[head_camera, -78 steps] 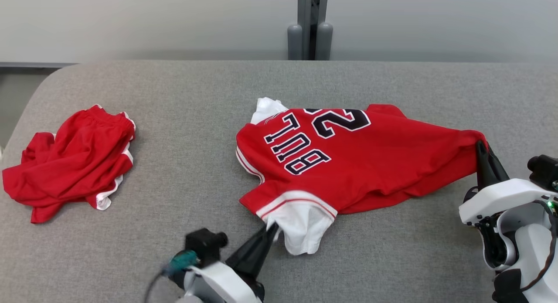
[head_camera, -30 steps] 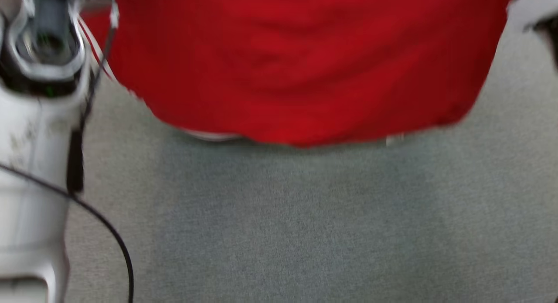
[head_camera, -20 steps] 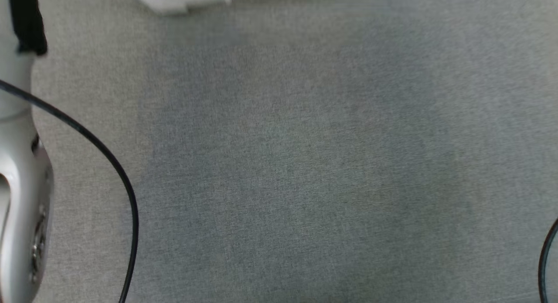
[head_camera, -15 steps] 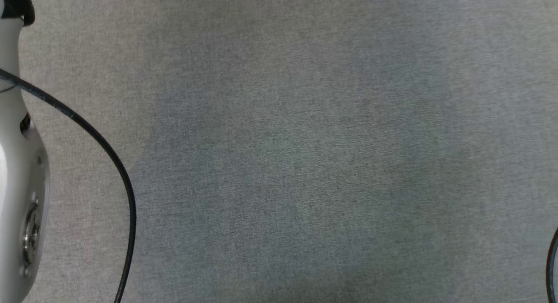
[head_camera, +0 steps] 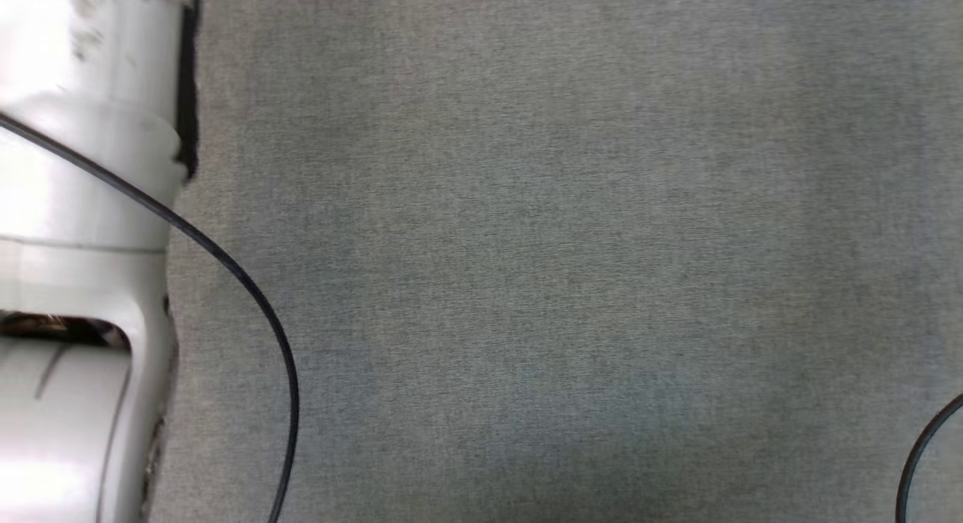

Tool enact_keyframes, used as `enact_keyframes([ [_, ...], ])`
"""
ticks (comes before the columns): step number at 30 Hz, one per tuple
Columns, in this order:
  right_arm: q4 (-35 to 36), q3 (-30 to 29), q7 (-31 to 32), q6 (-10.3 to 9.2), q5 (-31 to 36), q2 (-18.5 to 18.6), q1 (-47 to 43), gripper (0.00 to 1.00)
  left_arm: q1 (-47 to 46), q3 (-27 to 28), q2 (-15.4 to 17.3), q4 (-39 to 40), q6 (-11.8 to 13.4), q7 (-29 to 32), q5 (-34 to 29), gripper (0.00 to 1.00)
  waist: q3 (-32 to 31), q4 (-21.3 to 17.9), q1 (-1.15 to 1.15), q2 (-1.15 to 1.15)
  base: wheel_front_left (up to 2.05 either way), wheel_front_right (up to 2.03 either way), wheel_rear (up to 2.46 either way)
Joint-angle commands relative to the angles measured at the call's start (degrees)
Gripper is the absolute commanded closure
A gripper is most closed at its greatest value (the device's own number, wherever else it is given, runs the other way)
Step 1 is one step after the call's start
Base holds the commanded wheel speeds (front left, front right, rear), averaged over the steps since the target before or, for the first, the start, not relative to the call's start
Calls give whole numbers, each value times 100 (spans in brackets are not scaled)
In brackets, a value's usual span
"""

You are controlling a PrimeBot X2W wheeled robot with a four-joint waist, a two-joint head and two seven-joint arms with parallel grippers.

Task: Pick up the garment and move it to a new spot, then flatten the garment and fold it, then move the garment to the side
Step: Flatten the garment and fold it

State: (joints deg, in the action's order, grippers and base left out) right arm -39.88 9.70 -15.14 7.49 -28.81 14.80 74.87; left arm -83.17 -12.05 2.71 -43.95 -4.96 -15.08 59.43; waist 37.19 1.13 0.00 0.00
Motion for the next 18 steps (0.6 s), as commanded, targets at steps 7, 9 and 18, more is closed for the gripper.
enact_keyframes([
  [7, 61, 227, -6, 1, -405, 126, -805, 100, 743, -227, 29, -350, 4, -3, 129, 100, -212, 121, 0, 0, 0, 0, 0],
  [9, 106, 328, -7, 1, -491, 153, -1067, 100, 990, -315, 26, -444, -30, -3, 97, 100, -355, 109, 0, 0, 0, 0, 0],
  [18, 185, 948, -7, 1, -579, 311, -2154, 100, 2062, -266, 44, -616, -172, -4, -326, 100, -1076, 3, 0, 0, 0, 0, 0],
])
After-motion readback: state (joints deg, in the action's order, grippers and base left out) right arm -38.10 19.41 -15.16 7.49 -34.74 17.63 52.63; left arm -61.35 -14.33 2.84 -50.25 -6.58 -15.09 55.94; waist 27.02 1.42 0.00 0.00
